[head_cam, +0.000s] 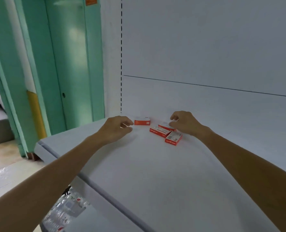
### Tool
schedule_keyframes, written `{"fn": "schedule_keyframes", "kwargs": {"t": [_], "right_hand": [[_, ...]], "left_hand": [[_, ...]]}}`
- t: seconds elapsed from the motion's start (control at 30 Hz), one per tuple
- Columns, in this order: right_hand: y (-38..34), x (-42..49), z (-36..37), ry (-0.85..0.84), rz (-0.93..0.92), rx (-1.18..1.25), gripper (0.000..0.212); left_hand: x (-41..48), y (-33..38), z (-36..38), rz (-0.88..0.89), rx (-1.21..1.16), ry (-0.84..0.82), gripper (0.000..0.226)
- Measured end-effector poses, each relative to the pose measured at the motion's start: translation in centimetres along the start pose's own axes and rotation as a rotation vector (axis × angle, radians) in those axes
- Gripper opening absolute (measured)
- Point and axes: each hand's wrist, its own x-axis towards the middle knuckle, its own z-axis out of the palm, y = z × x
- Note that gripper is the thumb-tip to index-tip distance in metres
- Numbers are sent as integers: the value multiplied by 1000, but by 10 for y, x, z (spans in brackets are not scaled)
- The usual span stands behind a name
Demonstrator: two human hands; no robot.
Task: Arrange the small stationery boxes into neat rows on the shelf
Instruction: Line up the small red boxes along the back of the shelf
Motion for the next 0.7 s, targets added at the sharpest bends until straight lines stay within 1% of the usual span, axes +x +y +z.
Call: {"fn": "schedule_keyframes", "kwargs": {"t": [0.1, 0.17, 0.27, 0.33, 0.4, 0.47, 0.53, 0.6, 0.7], "right_hand": [[0, 12, 9, 14, 34, -76, 31], [-5, 22, 13, 38, 64, -147, 36], [-20, 37, 22, -14, 115, -188, 45], [-30, 43, 29, -66, 150, -243, 41], [-37, 46, 34, -74, 172, -279, 35], [-40, 45, 37, -42, 205, -282, 32], [-42, 42, 42, 10, 242, -294, 31], [-43, 40, 45, 51, 278, -296, 32], [-46, 35, 47, 98, 339, -247, 34]], "left_hand": [[30, -13, 5, 36, 13, -32, 11], [51, -21, 11, 83, 77, -60, 16], [77, -34, 20, 136, 127, -102, 25], [93, -41, 24, 164, 138, -131, 32], [106, -47, 26, 156, 121, -170, 44], [116, -52, 30, 165, 129, -255, 50], [123, -58, 36, 195, 141, -345, 44], [128, -63, 37, 211, 86, -360, 43], [134, -68, 29, 222, 51, -406, 51]]}}
